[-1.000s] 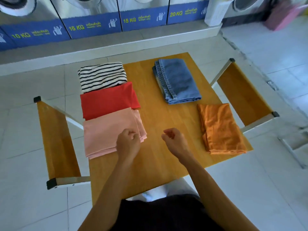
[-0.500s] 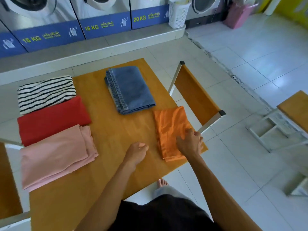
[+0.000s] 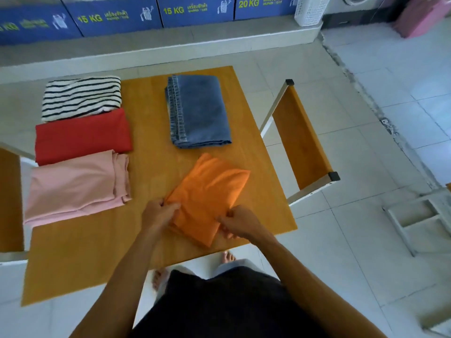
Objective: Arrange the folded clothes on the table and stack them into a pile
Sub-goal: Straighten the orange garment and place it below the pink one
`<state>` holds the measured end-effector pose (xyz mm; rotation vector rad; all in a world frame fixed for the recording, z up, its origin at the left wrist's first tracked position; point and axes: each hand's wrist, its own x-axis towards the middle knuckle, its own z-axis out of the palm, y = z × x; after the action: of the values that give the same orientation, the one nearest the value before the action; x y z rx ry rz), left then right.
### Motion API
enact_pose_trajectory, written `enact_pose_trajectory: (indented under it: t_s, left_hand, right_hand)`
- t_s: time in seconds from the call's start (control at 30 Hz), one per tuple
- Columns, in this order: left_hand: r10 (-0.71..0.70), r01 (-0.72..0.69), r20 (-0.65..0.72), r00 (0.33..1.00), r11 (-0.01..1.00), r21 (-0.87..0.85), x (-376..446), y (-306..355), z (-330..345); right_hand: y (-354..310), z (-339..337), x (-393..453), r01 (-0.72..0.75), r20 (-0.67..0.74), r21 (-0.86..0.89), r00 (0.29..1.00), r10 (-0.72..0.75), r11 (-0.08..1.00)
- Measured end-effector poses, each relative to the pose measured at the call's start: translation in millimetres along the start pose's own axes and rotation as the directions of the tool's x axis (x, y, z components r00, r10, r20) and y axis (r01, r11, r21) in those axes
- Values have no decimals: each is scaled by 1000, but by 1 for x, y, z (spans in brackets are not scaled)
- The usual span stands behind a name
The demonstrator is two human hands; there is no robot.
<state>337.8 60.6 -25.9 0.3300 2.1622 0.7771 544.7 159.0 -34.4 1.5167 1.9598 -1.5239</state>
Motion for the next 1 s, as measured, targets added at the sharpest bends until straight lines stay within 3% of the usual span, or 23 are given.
enact_pose_trajectory:
  t_s: [0.07, 0.17, 0.2, 0.27, 0.37, 0.53, 0.6, 0.77, 0.87, 1.0]
  left_hand:
    - [4, -13, -227, 974, 999, -36, -1, -14, -18]
    - [-165, 117, -502, 849, 985, -126, -15, -30, -33]
    - [-244, 185, -498, 832, 969, -167, -20, -36, -33]
    - [-364, 275, -356, 861, 921, -276, -31, -47, -26]
    - [-309, 215, -222, 925, 905, -367, -48, -50, -12]
    - [-326, 234, -112, 939, 840, -489, -46, -50, -11]
    - [-343, 256, -88, 935, 827, -501, -42, -53, -17]
    - [-315, 221, -149, 937, 868, -444, -37, -61, -36]
    - [-267, 164, -236, 934, 909, -382, -36, -62, -41]
    - [-203, 90, -307, 930, 934, -346, -37, -68, -51]
  right_hand:
    - [-14, -1, 2, 10, 87, -83, 996, -3, 996]
    - [-33, -16, 19, 63, -141, -139, 986, -83, 988]
    - [-41, -23, 26, 87, -213, -143, 970, -116, 986]
    - [-59, -33, 45, 134, -230, -211, 956, -183, 968]
    - [-84, -35, 71, 125, -179, -309, 966, -187, 943]
    - [-96, -17, 85, 86, -170, -475, 967, -188, 876]
    - [-94, -12, 83, 50, -189, -445, 971, -148, 894]
    - [-81, -9, 78, 18, -93, -399, 994, -60, 917]
    - [-79, 1, 68, 60, -70, -408, 993, -96, 911]
    - [-75, 19, 59, 111, 22, -125, 994, -109, 986]
